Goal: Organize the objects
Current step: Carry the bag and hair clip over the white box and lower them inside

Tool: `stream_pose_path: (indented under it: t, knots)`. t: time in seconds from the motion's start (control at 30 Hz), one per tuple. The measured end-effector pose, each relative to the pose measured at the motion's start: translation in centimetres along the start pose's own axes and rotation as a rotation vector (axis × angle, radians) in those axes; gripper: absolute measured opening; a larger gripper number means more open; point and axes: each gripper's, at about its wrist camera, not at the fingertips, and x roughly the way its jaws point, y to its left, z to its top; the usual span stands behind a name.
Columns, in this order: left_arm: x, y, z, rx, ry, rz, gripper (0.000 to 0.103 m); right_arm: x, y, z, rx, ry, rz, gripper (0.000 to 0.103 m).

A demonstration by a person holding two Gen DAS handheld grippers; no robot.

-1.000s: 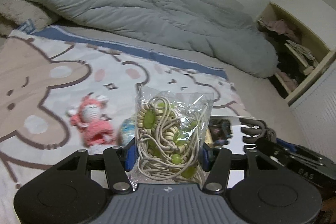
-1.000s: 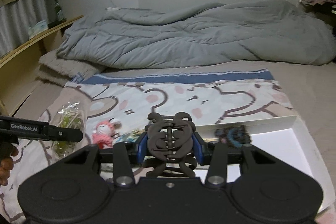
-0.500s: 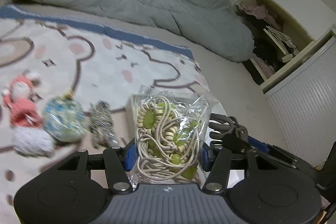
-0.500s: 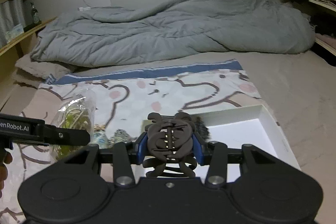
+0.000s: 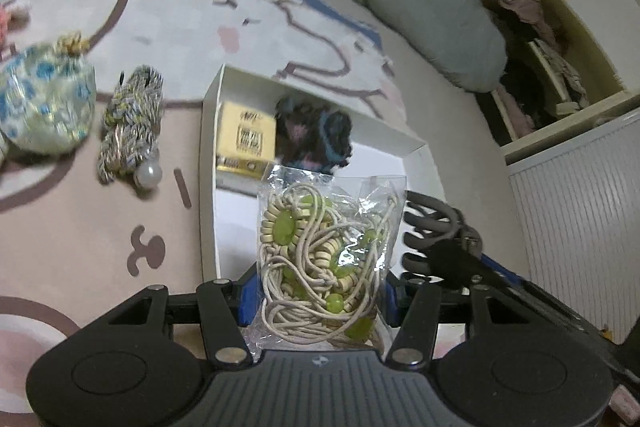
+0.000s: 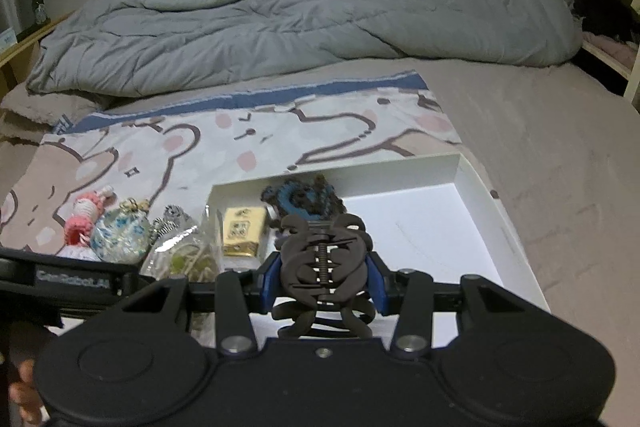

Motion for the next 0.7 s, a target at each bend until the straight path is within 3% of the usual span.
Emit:
stream_pose_path:
  t: [0.13, 0.2, 0.27, 0.7]
  knots:
    - [1.1, 0.4, 0.0, 0.014, 0.013, 0.029, 0.058, 0.6, -0.6, -0.3, 0.013, 0.018, -0.003, 0.045]
    - [1.2, 0.4, 0.0, 0.022, 0.021, 0.031, 0.07, 1.0, -0.8, -0.4, 0.014, 0.029, 0.0, 0.045]
    - [0.9, 0.3, 0.0, 0.04, 0.01, 0.031, 0.074, 1.4, -0.9, -0.5, 0.011, 0.041, 0.004, 0.045]
    - [-0.7, 0.0, 1.3, 0.174, -0.007, 0.156, 0.074, 4.8, -0.2, -1.6, -0.048, 0.141, -0.025, 0.045]
